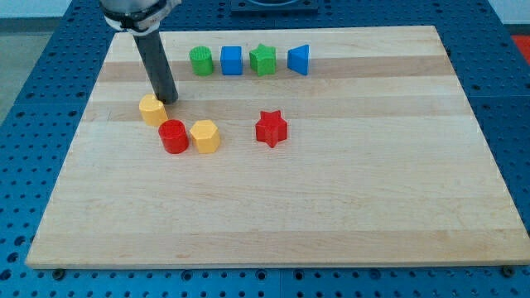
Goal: Push the yellow heart left to the red circle
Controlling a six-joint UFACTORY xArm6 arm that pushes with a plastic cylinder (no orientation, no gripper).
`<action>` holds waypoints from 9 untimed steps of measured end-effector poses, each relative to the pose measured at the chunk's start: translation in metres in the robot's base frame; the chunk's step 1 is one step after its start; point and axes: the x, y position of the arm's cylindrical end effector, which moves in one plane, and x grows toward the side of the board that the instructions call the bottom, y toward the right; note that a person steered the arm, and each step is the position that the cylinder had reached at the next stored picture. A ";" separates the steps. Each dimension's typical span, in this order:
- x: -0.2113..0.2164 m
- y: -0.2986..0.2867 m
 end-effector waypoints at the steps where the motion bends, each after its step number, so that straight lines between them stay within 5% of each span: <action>1: -0.005 -0.004; 9: 0.047 -0.023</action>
